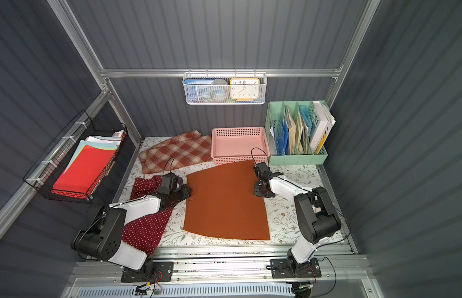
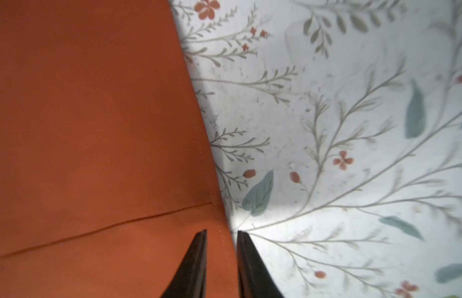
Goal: Roll up the skirts
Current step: Move the skirt to the center of the board, then fold the skirt at the center of the board.
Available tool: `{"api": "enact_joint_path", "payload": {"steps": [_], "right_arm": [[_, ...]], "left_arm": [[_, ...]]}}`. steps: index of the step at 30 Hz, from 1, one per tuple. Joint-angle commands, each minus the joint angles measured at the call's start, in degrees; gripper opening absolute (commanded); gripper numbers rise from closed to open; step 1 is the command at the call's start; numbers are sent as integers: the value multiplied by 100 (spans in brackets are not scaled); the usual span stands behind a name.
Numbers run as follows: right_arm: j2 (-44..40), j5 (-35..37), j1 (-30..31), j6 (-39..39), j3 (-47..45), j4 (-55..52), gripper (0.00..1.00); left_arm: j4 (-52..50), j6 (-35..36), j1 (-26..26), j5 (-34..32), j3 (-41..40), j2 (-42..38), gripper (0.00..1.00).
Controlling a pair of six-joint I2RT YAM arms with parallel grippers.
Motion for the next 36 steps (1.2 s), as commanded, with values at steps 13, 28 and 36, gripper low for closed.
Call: {"api": "enact_joint_path", "payload": {"steps": [13, 28, 36], "right_arm": [[-2970, -410, 331, 1245, -1736, -1695, 31], [-4636, -303, 1759, 3477, -2748, -2705, 35], [-4600, -202, 1956, 3672, -2943, -2691, 36]], "left_arm": [[-2328, -705, -107, 722, -1244, -2933, 48], [-3567, -1823, -1304, 535, -1753, -3919, 42], [-3051, -2058, -1425, 468, -1918, -3602, 40]]}}
